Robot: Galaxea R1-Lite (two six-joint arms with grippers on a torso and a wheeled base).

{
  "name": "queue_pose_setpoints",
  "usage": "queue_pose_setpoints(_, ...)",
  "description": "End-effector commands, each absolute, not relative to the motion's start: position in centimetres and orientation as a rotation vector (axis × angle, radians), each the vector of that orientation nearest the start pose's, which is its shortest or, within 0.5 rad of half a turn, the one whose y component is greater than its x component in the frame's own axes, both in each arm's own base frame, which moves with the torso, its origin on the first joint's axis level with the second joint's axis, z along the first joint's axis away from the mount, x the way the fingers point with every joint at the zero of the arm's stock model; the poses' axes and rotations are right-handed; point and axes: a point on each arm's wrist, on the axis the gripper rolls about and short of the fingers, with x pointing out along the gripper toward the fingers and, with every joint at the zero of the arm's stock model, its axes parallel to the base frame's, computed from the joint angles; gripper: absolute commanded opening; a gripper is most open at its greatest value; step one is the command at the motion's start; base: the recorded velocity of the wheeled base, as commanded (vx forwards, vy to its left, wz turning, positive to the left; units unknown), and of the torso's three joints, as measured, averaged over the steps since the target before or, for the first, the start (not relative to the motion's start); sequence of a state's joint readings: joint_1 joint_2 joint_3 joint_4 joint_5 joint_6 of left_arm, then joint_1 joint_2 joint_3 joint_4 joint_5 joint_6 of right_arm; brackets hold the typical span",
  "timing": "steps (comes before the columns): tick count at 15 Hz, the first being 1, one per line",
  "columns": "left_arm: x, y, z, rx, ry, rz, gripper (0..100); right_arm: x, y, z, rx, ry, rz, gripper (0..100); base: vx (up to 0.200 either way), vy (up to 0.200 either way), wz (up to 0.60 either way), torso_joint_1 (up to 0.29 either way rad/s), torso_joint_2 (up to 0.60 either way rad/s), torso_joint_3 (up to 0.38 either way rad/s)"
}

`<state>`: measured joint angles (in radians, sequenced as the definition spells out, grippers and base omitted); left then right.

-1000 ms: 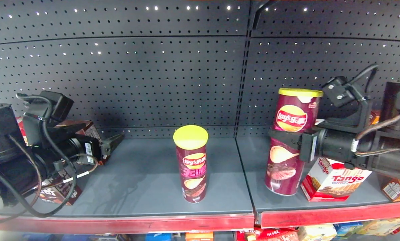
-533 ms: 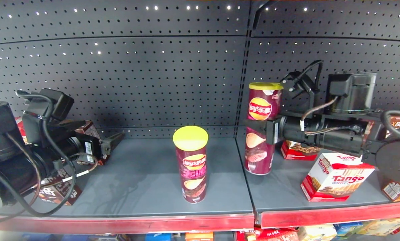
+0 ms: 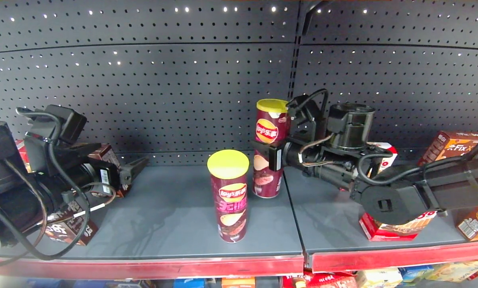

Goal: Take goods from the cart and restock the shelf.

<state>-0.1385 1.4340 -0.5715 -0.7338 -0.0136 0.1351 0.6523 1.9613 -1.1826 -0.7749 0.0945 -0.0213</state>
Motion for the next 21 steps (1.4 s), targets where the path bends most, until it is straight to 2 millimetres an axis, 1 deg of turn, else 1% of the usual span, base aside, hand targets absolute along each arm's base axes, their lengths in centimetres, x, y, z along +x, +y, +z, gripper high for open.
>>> queue_pose_setpoints(1,22.9,-3.3,20.0,0.143,0.118,-0.162,100,32.8,25.9,19.0,-0.026,0.011,0.753,0,0.000,0.000,0.00,0.000,0.00,0.000)
queue_pose_setpoints(3,23.2,-3.8,20.2,0.145,0.112,-0.184,100,34.1,26.6,18.3,-0.018,-0.024,0.747,0,0.000,0.000,0.00,0.000,0.00,0.000)
queue_pose_setpoints(5,23.8,-4.3,20.4,0.144,0.106,-0.201,100,35.0,26.5,17.2,-0.016,-0.031,0.738,0,0.000,0.000,0.00,0.000,0.00,0.000)
queue_pose_setpoints(6,24.3,-4.5,20.6,0.146,0.100,-0.204,100,35.7,26.5,16.3,-0.015,-0.034,0.731,0,0.000,0.000,0.00,0.000,0.00,0.000)
queue_pose_setpoints(8,24.5,-4.9,20.4,0.147,0.108,-0.215,100,36.2,26.5,15.8,-0.011,-0.043,0.725,0,0.000,0.000,0.00,0.000,0.00,0.000)
queue_pose_setpoints(9,24.6,-4.9,20.3,0.147,0.110,-0.217,100,36.7,26.3,15.7,-0.009,-0.045,0.719,0,0.000,0.000,0.00,0.000,0.00,0.000)
queue_pose_setpoints(11,24.6,-4.9,20.2,0.146,0.115,-0.214,100,37.8,26.5,15.1,-0.005,-0.057,0.731,0,0.000,0.000,0.00,0.000,0.00,0.000)
queue_pose_setpoints(14,24.6,-4.9,20.2,0.146,0.116,-0.214,100,38.2,27.2,14.6,-0.003,-0.060,0.746,0,0.000,0.000,0.00,0.000,0.00,0.000)
queue_pose_setpoints(16,24.7,-4.9,20.1,0.147,0.121,-0.211,100,38.4,27.4,14.9,-0.001,-0.067,0.748,0,0.000,0.000,0.00,0.000,0.00,0.000)
queue_pose_setpoints(19,24.7,-4.8,20.1,0.147,0.121,-0.209,100,38.3,28.0,14.4,-0.002,-0.061,0.760,0,0.000,0.000,0.00,0.000,0.00,0.000)
queue_pose_setpoints(21,24.7,-4.8,20.1,0.145,0.121,-0.208,100,38.6,28.2,14.7,0.003,-0.076,0.763,0,0.000,0.000,0.00,0.000,0.00,0.000)
